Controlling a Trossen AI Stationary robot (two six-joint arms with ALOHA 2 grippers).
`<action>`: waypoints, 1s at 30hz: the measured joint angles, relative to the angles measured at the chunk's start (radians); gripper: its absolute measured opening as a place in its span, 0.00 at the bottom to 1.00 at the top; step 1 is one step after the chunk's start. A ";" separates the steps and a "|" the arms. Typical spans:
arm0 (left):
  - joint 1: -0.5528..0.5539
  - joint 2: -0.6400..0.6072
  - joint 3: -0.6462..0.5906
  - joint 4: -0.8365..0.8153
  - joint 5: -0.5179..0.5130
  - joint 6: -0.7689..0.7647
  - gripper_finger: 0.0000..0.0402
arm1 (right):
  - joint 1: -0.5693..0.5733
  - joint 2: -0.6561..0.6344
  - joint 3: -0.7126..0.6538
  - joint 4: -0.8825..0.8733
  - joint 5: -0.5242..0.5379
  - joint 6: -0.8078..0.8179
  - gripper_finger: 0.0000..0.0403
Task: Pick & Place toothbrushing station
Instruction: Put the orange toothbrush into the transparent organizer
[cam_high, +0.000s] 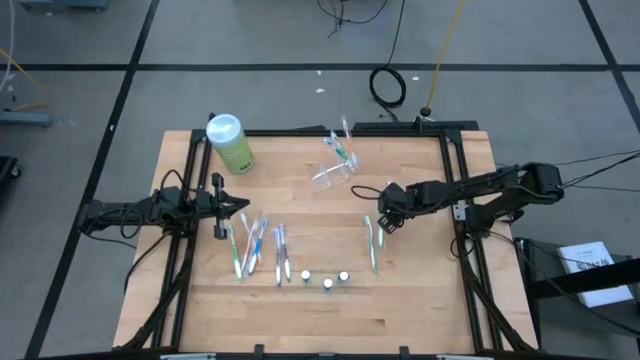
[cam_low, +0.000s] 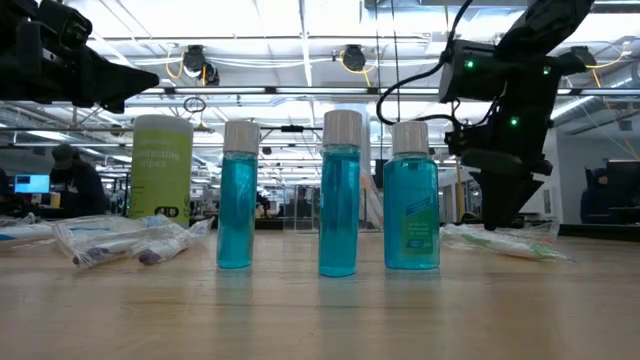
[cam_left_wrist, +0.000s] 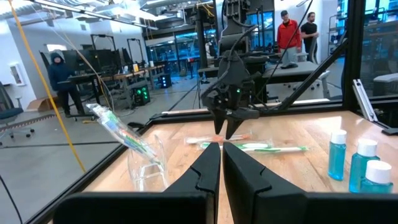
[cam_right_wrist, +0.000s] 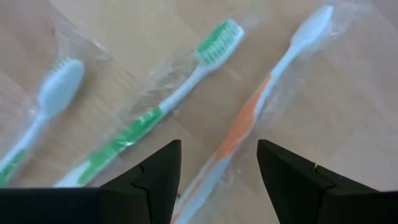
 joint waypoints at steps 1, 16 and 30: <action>0.000 0.000 0.000 0.000 0.000 0.000 0.06 | 0.000 0.004 0.000 -0.001 0.000 0.002 0.50; 0.000 0.000 0.000 0.000 0.000 0.000 0.06 | 0.000 0.092 0.003 -0.004 -0.021 0.003 0.48; 0.000 0.000 0.000 0.000 0.000 0.000 0.06 | 0.000 0.081 0.001 -0.014 -0.029 -0.050 0.09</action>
